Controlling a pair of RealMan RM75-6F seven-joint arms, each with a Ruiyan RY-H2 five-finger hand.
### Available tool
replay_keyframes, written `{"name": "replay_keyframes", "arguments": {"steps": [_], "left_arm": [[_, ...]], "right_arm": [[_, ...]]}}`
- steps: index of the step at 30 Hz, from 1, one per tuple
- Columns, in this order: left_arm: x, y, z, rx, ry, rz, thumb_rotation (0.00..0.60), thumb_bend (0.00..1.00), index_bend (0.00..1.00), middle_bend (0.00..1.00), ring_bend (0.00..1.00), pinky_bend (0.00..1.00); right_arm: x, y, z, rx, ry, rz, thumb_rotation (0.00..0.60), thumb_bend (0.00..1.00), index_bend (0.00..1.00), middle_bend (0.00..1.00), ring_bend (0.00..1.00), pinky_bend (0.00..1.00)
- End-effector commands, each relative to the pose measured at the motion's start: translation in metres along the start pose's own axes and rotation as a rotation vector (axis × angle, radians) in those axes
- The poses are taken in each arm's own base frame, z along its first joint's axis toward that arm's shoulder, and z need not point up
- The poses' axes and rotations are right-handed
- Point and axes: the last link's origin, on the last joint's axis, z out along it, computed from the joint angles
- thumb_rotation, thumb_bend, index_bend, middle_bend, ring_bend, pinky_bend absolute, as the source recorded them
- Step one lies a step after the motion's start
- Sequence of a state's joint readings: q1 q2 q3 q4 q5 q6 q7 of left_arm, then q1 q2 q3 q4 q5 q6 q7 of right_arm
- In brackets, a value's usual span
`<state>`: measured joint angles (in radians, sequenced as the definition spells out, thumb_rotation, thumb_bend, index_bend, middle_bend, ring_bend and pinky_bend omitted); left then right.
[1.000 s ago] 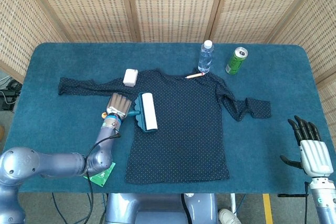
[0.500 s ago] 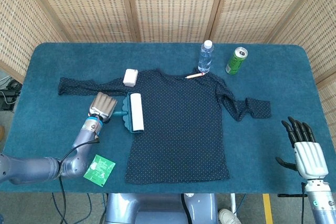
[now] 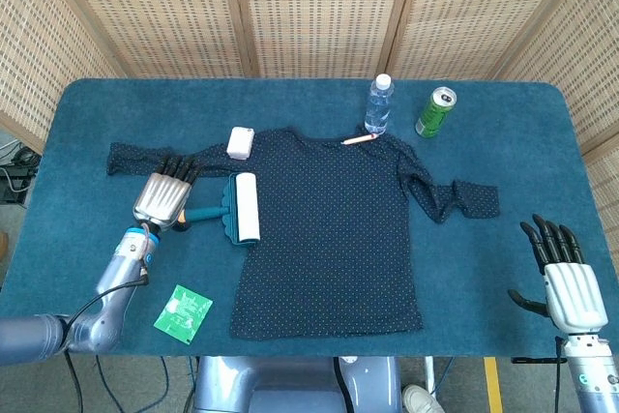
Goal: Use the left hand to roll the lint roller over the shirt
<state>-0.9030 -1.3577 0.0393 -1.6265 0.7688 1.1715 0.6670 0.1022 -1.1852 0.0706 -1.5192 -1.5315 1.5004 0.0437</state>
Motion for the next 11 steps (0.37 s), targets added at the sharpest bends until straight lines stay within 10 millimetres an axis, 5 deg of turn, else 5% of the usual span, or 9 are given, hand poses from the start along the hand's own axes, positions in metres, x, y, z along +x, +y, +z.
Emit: {"name": "replay_keyframes", "arguments": {"steps": [1, 11], "left_arm": [[-0.014, -0.026, -0.055, 0.054, 0.175, -0.189, 0.6, 0.18, 0.0, 0.0, 0.0, 0.0], [-0.051, -0.048, -0.13, 0.134, 0.275, -0.259, 0.6, 0.17, 0.0, 0.0, 0.0, 0.0]], "right_arm": [[0.003, 0.0, 0.0, 0.0, 0.017, 0.002, 0.6, 0.07, 0.0, 0.0, 0.0, 0.0], [0.008, 0.0, -0.003, -0.01, 0.042, 0.003, 0.6, 0.07, 0.0, 0.0, 0.0, 0.0]]}}
